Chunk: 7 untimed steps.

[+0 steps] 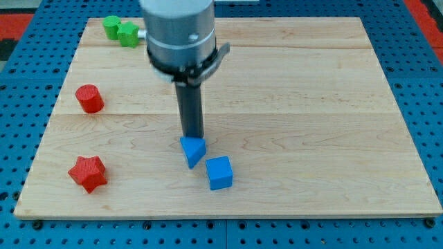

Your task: Separate the yellow hexagon from the yellow heart

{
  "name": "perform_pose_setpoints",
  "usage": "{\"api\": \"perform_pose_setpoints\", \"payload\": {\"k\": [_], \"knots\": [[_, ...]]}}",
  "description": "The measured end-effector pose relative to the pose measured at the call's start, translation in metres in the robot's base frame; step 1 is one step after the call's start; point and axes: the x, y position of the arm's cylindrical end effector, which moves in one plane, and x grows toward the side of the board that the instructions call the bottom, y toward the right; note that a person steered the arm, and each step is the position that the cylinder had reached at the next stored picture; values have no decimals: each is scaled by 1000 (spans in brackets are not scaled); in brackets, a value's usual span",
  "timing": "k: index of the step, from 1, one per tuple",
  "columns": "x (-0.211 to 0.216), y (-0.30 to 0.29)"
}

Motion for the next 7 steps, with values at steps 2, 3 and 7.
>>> {"api": "perform_pose_setpoints", "payload": {"k": [2,3,7], "knots": [[-8,0],[-75,-8],[-103,-70]]}}
